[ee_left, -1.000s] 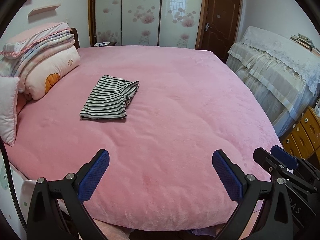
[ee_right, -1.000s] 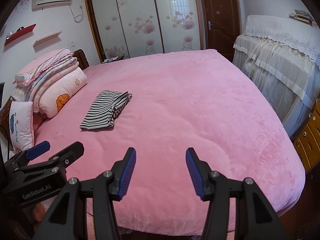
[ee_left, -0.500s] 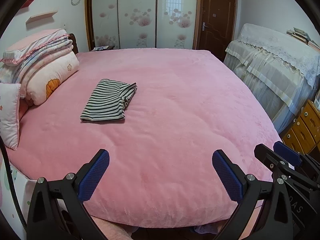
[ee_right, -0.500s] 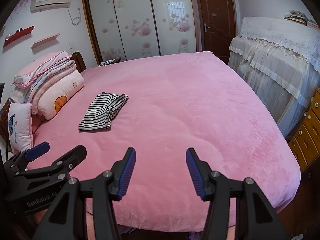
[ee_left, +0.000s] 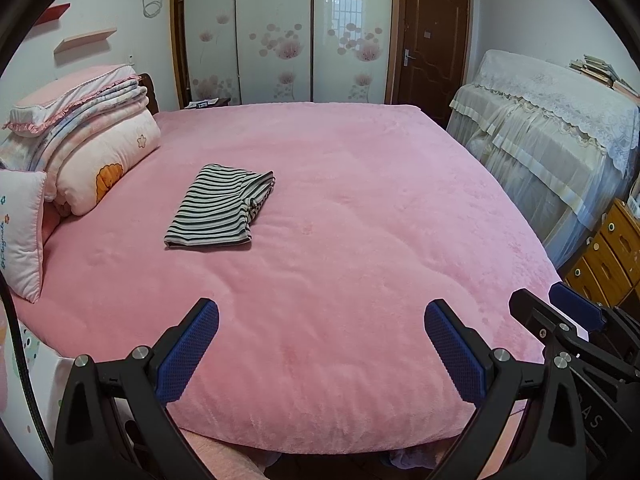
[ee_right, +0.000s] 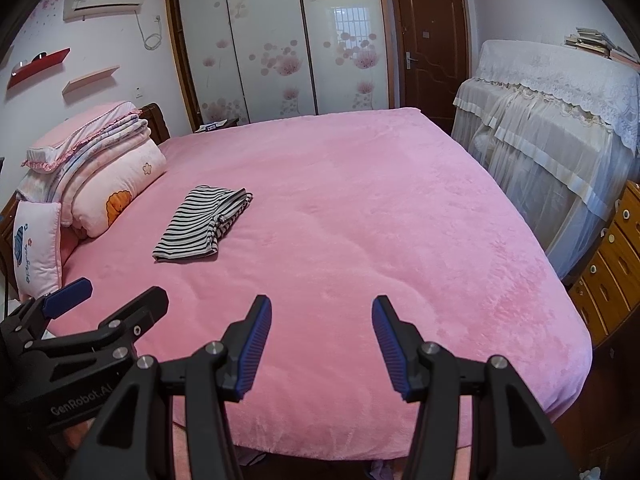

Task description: Fold small clothes

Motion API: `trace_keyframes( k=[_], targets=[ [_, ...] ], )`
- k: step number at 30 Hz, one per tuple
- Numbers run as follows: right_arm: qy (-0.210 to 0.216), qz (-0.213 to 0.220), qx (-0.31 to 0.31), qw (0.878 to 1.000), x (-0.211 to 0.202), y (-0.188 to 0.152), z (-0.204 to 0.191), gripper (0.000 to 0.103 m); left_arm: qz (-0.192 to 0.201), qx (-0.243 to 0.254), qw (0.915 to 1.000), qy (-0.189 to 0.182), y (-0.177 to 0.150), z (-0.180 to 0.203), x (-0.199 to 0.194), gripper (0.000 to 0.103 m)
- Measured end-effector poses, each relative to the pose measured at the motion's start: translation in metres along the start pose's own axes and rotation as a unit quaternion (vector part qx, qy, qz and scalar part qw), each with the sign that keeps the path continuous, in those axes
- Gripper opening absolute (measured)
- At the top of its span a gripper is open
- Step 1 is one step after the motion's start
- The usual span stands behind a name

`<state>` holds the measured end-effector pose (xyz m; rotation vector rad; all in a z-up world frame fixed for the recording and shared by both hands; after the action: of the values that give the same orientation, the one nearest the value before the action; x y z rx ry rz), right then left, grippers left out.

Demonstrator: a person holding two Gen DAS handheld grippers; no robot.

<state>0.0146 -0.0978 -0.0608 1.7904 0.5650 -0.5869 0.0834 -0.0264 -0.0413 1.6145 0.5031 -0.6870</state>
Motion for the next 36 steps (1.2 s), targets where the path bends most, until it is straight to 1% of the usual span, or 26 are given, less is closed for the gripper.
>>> trace_keyframes(
  k=[17, 36],
  targets=[
    [-0.002, 0.002, -0.003, 1.000, -0.0034, 0.0020, 0.0018, 0.053, -0.004, -0.001, 1.0000, 0.003, -0.0013, -0.0001, -0.0034, 0.102],
    [-0.002, -0.001, -0.004, 1.000, -0.0038, 0.0016, 0.0043, 0.053, -0.011, -0.008, 0.9999, -0.006, -0.0066, -0.0044, 0.0027, 0.102]
  ],
)
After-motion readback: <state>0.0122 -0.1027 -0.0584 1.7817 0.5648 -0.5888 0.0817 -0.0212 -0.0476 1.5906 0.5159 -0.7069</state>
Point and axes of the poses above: each gripper's, at about its wrist camera, not at the fingertips, and x roughly the way its jaws point, z to its right, y to its top, the point moved 10 cm from there along x, roughly the way its jaws point, and after that the axes turned 11 degrees about x, right-handed, at the moved point
